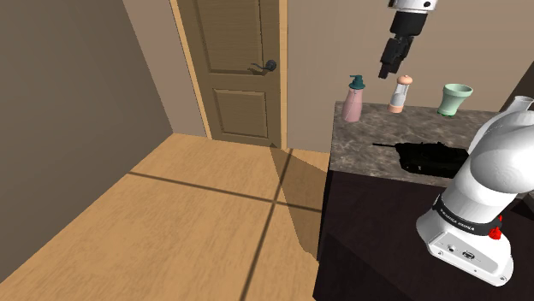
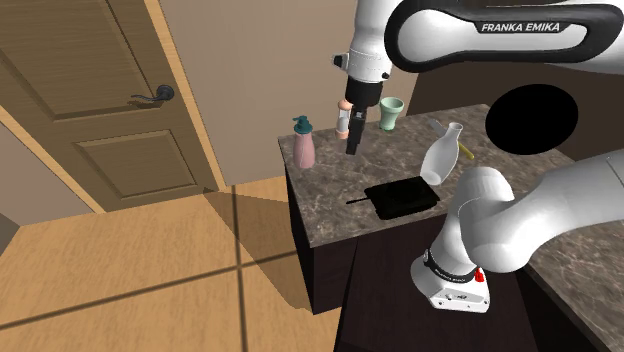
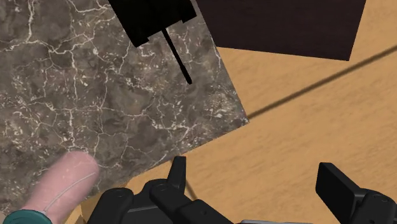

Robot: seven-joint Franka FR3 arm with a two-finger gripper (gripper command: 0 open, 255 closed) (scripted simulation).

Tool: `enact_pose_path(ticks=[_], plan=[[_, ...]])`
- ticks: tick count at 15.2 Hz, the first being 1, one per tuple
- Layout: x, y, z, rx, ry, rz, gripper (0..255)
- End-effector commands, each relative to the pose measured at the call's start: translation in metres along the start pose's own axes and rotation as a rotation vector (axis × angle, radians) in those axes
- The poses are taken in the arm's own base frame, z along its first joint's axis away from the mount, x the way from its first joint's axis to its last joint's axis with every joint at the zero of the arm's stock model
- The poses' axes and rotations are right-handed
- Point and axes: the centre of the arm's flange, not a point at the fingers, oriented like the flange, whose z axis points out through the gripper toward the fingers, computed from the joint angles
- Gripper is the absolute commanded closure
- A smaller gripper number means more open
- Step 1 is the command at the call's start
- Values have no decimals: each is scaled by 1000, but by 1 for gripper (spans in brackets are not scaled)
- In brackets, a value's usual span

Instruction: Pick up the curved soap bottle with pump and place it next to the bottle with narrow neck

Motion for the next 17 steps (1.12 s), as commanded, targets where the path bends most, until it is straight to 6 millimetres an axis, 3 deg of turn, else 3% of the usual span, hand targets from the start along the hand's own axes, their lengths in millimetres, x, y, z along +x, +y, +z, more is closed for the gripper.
enact_pose_path(ticks=[1, 9, 17], plan=[[4, 23, 10, -3, 11, -36, 0], [29, 115, 50, -12, 51, -167, 0], [67, 203, 87, -20, 91, -298, 0]])
